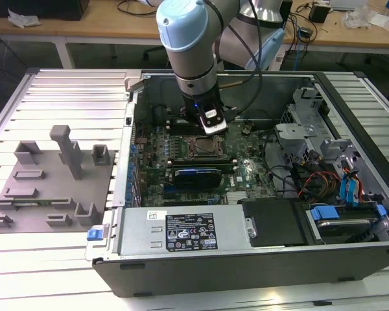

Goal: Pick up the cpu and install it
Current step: 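Install the first cpu locking lever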

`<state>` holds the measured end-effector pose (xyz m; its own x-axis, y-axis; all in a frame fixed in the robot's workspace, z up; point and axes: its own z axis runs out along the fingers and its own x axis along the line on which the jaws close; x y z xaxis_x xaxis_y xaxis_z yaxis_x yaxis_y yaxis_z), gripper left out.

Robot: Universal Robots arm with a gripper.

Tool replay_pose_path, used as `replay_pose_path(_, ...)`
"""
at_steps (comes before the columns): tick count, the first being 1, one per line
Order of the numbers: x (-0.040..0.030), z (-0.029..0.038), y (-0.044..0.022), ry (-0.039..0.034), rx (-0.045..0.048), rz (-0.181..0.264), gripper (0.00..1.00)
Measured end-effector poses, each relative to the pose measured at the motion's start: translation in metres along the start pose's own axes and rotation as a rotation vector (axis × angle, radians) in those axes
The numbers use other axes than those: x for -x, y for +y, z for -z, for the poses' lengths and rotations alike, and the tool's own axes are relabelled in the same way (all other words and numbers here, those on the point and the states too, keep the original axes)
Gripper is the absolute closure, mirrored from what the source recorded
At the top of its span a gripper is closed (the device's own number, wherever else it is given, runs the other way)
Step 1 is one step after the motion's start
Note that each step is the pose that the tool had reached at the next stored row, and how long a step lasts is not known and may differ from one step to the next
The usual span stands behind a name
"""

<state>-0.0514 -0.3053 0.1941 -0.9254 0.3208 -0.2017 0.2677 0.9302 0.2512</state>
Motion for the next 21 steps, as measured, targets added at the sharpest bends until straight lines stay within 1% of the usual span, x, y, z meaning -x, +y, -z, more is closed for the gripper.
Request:
replay_pose_path(2, 0.0000, 0.0000, 0.0000, 0.0020, 0.0070, -0.002, 0.89)
replay_pose_path(4, 0.0002, 0.0008, 0.0001, 0.0021, 0.0070, -0.002, 0.89)
replay_pose_path(7, 0.0010, 0.0044, 0.0011, 0.0017, 0.0055, -0.001, 0.89)
replay_pose_path(9, 0.0023, 0.0103, 0.0027, 0.0005, 0.0017, -0.001, 0.89)
replay_pose_path(14, 0.0041, 0.0189, 0.0050, -0.0023, -0.0074, 0.001, 0.89)
replay_pose_path(15, 0.0042, 0.0197, 0.0052, -0.0042, -0.0130, 0.002, 0.89)
replay_pose_path(16, 0.0043, 0.0199, 0.0053, -0.0088, -0.0295, 0.007, 0.89)
replay_pose_path(17, 0.0043, 0.0199, 0.0053, -0.0178, -0.0599, 0.015, 0.89)
replay_pose_path(18, 0.0044, 0.0200, 0.0052, -0.0240, -0.0819, 0.021, 0.89)
replay_pose_path(19, 0.0044, 0.0199, 0.0053, -0.0291, -0.0984, 0.026, 0.89)
replay_pose_path(20, 0.0044, 0.0198, 0.0053, -0.0382, -0.1292, 0.034, 0.89)
replay_pose_path(21, 0.0044, 0.0199, 0.0053, -0.0413, -0.1399, 0.037, 0.89)
